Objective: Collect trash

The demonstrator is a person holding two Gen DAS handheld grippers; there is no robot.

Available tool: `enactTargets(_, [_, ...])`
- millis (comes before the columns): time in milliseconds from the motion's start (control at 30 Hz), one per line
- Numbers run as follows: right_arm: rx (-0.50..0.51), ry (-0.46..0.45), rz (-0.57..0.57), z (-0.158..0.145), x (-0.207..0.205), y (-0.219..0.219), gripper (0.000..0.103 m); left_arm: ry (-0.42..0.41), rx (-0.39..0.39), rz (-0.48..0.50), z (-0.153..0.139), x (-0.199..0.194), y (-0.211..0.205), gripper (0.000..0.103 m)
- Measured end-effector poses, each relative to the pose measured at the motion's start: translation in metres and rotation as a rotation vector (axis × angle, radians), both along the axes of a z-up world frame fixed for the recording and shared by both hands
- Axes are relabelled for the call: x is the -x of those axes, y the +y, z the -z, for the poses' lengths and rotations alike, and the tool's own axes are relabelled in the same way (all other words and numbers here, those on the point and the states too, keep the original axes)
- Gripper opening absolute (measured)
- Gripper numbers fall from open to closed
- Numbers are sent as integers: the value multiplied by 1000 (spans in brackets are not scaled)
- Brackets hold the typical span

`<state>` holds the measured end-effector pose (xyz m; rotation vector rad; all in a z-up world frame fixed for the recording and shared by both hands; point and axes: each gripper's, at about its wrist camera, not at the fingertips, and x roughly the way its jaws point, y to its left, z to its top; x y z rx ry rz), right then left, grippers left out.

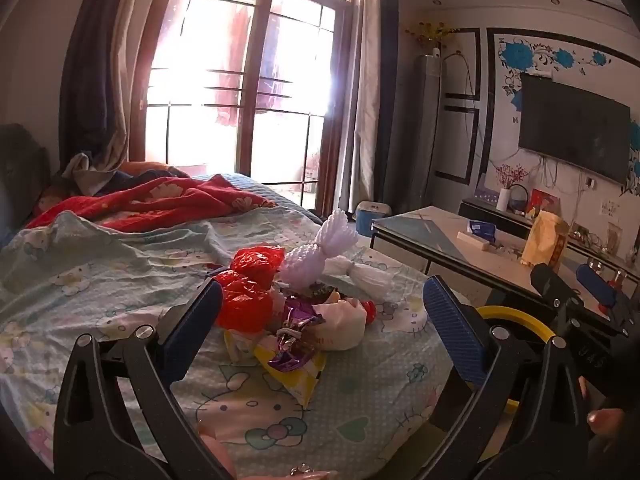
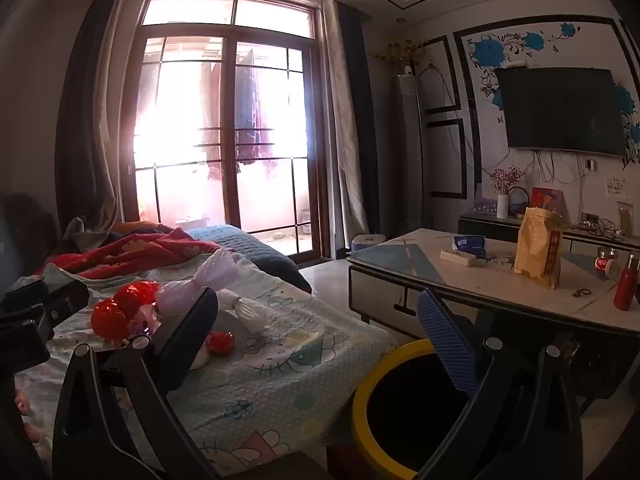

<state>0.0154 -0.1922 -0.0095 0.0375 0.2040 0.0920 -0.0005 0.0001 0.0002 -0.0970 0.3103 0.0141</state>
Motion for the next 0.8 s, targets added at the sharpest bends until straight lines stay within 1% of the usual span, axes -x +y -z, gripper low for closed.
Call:
enactTargets(167, [-5, 1, -1, 0, -3, 0, 97, 6, 12, 0, 0, -1, 1, 92])
enactTargets(267, [-7, 0, 0, 0, -5, 0, 97, 0, 8, 1, -3, -1, 1, 92])
enactTargets(300, [-6, -12, -2, 0, 4, -1, 97, 0, 6, 1, -4, -3, -2, 92])
enactTargets(800, [-4, -5, -3, 2, -1, 0, 97, -7, 6, 18, -2, 3, -3, 92])
